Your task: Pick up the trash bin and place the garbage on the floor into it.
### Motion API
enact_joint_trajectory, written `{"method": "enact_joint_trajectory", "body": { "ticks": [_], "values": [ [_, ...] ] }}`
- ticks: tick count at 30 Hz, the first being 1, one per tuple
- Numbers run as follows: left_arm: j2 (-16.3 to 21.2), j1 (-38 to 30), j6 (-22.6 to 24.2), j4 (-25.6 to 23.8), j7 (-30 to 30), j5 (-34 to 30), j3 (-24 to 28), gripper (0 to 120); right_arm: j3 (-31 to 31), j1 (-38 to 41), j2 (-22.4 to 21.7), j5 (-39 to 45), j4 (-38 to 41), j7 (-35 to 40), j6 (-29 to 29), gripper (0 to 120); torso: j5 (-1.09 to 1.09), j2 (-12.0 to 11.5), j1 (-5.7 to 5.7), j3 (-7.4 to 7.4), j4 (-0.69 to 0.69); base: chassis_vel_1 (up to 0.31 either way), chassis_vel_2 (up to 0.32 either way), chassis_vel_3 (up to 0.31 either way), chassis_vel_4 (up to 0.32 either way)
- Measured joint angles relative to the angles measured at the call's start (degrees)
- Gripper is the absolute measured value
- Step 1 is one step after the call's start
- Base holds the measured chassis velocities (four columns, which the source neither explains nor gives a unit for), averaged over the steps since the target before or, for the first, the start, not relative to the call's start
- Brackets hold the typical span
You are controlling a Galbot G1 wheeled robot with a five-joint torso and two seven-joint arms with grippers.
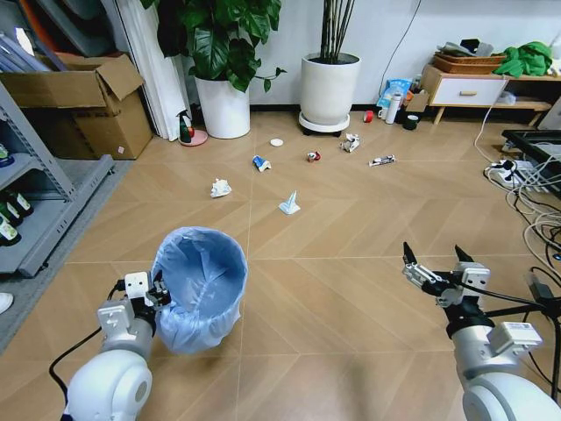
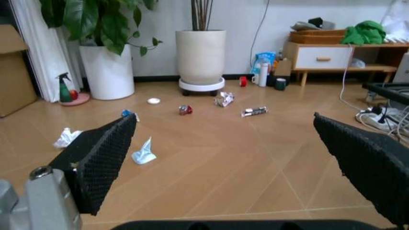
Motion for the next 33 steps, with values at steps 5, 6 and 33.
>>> {"method": "enact_joint_trajectory", "body": {
  "ticks": [5, 6, 33],
  "values": [
    [0.1, 0.3, -1.2, -0.7, 0.6, 0.1, 0.0, 0, -0.2, -0.7, 0.6, -0.8, 0.7, -0.1, -0.2, 100, 0.0, 0.0, 0.0, 0.0, -0.01, 0.0, 0.0, 0.0, 0.0],
    [0.0, 0.4, -1.6, -0.9, 0.7, 0.2, 0.0, 0, -0.2, -0.7, 0.6, -0.9, 0.9, -0.2, -0.3, 100, 0.0, 0.0, 0.0, 0.0, 0.0, 0.0, 0.0, 0.0, 0.0],
    [2.8, 0.2, -1.6, 2.2, 2.4, -0.3, 0.1, 0, -0.3, -0.9, 0.9, -4.5, 0.1, -2.8, 0.9, 100, 0.01, 0.0, 0.01, 0.01, 0.0, -0.063, 0.06, 0.061, -0.058]
  ]
}}
